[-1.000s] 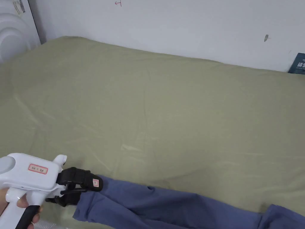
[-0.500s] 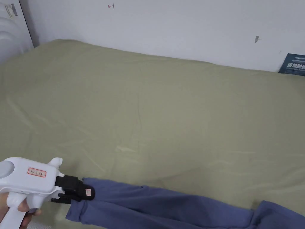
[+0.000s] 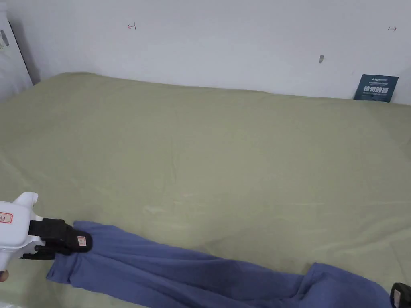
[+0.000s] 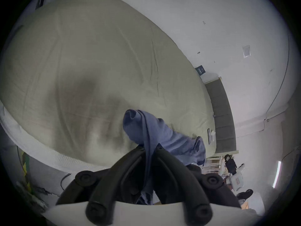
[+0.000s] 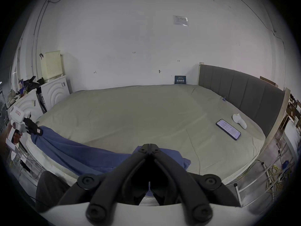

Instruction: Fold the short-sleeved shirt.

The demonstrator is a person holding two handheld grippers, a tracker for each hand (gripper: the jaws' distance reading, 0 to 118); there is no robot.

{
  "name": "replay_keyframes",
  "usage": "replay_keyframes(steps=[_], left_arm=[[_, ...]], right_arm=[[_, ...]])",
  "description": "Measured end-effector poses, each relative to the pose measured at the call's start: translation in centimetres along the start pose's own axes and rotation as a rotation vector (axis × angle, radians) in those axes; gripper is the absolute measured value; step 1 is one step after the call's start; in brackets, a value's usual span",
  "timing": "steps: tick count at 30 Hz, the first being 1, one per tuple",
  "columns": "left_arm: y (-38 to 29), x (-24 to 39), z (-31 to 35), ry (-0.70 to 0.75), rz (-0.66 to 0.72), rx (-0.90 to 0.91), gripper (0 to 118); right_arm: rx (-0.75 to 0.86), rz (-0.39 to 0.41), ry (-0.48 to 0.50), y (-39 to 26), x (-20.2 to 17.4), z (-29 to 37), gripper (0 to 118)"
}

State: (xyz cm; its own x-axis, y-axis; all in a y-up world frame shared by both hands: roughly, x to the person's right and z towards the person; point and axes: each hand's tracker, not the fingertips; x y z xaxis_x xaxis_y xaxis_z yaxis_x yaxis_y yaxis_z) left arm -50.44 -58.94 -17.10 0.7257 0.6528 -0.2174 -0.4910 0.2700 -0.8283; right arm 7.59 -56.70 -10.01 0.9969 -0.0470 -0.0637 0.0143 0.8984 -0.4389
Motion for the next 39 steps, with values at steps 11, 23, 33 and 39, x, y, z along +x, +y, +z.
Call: replay_keyframes(steps=[11,23,33,39], left_arm=[[-4.9,14.8,-5.8,0.036,-0.251,-0.084,6],[-10.1,21.9,-23.6,0.076,-0.443,-0.316,95],[-8.3,17.7,-16.4,0.029,-0.32,-0.078,0],[-9.2,16.2,-20.5,-0.023,-0.277,-0.214,0]], right_arm=[[0.01,-0.038,-0.007,-1.3,2.7,0.9,0],[-0.044,-0.081,-0.04,-3.4,5.6,0.9,0],[-0.084,-0.105,-0.014,-4.3,5.8,-0.6,0],[-0.096,-0.09,0.022,-4.3,4.6,-0.9,0]])
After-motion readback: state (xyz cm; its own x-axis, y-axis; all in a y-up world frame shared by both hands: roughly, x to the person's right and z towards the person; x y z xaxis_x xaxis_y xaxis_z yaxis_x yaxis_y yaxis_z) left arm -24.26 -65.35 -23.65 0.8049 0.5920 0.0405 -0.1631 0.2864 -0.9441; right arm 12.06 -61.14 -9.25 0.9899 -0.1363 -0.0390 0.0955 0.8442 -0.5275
